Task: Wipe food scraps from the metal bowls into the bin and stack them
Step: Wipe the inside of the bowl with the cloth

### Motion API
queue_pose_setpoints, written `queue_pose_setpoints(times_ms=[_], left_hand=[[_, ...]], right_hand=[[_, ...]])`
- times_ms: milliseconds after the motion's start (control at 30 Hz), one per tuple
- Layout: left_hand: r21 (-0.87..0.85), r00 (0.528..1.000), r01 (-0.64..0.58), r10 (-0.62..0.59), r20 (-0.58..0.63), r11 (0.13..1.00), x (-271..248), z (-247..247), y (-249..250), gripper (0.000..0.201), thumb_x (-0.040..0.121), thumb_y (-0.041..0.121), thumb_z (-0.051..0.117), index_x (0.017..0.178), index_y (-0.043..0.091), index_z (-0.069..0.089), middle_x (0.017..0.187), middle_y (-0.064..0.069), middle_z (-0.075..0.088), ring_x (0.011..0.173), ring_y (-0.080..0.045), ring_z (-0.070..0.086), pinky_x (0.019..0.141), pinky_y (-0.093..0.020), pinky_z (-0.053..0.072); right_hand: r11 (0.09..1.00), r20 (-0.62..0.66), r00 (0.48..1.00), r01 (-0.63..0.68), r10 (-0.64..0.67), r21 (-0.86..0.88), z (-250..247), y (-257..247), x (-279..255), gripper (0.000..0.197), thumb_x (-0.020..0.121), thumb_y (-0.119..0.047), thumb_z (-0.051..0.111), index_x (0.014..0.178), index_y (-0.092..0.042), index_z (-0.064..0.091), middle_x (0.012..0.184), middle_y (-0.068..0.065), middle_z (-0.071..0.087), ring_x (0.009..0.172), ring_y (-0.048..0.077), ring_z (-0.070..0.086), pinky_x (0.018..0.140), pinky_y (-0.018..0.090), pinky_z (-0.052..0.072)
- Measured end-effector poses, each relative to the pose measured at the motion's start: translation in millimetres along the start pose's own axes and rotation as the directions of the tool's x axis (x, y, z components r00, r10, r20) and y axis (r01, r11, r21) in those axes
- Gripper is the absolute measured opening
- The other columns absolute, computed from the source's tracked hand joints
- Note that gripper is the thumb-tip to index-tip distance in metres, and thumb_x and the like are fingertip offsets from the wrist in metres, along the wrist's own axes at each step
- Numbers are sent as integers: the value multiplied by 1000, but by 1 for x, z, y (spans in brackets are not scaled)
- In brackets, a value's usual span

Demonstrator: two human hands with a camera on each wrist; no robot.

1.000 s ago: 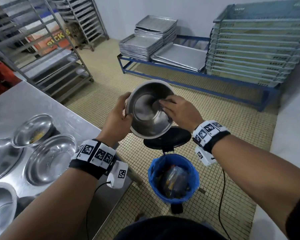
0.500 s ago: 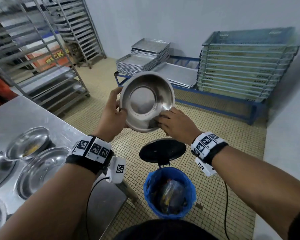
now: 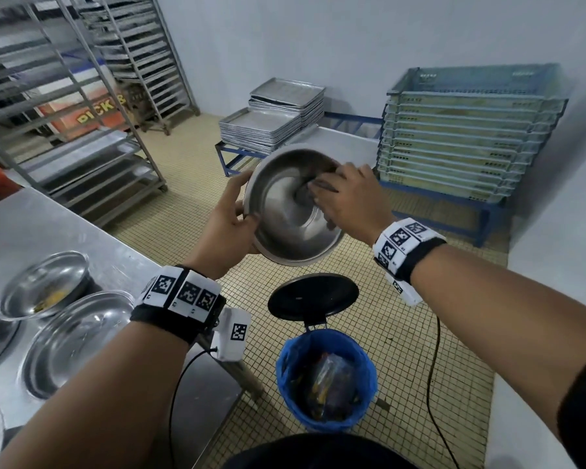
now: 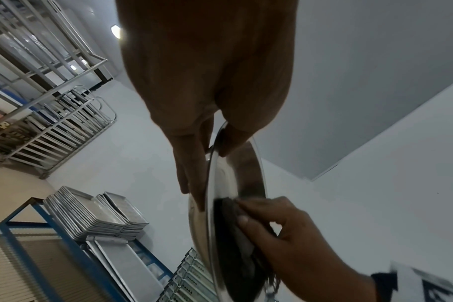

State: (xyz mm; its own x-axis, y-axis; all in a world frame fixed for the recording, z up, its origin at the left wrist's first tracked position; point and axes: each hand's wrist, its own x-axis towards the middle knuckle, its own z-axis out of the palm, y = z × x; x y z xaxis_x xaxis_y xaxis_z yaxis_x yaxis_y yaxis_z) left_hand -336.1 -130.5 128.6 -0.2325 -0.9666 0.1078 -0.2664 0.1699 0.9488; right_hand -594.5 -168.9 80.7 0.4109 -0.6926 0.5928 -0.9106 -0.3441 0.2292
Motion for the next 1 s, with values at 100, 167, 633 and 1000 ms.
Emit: queue_pose_setpoints(times_ms=[100, 167, 633, 1000], left_hand=[[-8, 999, -16, 15, -28, 1000, 3, -5, 2, 74, 103, -8, 49, 123, 63, 48, 119, -5, 68, 88, -24, 79, 66, -51, 65], [29, 999, -28, 29, -43, 999, 3, -6, 1, 76, 103, -8, 48, 122, 66, 47, 117, 4, 70, 93, -22, 78, 68, -50, 66], [150, 995, 9, 6, -101, 989, -10, 1, -26, 70, 100, -2, 50, 142, 53, 40, 119, 6, 67, 100, -27, 74, 71, -60, 64], [99, 1000, 21, -19, -18, 995, -12, 3, -30, 74, 95, -3, 50, 133, 61, 47, 118, 2, 73, 93, -38, 76, 69, -69, 61]], right_hand=[[1000, -20, 1000, 4, -4, 26, 9, -13, -13, 38, 98, -46, 56, 124, -23, 71, 123, -5, 70, 105, 26, 56, 87, 40, 34], [996, -4, 1000, -8, 9, 89, 16, -22, -23, 39, 97, -46, 54, 122, -22, 72, 122, -4, 70, 106, 26, 56, 89, 42, 36], [949, 200, 979, -97, 37, 299, 38, -64, -114, 48, 84, -21, 79, 130, -14, 66, 119, 3, 67, 96, 23, 56, 73, 34, 57], [997, -87, 994, -62, 66, 50, 7, -7, -13, 35, 95, -20, 68, 129, -13, 67, 129, 11, 62, 104, 33, 58, 87, 45, 53]])
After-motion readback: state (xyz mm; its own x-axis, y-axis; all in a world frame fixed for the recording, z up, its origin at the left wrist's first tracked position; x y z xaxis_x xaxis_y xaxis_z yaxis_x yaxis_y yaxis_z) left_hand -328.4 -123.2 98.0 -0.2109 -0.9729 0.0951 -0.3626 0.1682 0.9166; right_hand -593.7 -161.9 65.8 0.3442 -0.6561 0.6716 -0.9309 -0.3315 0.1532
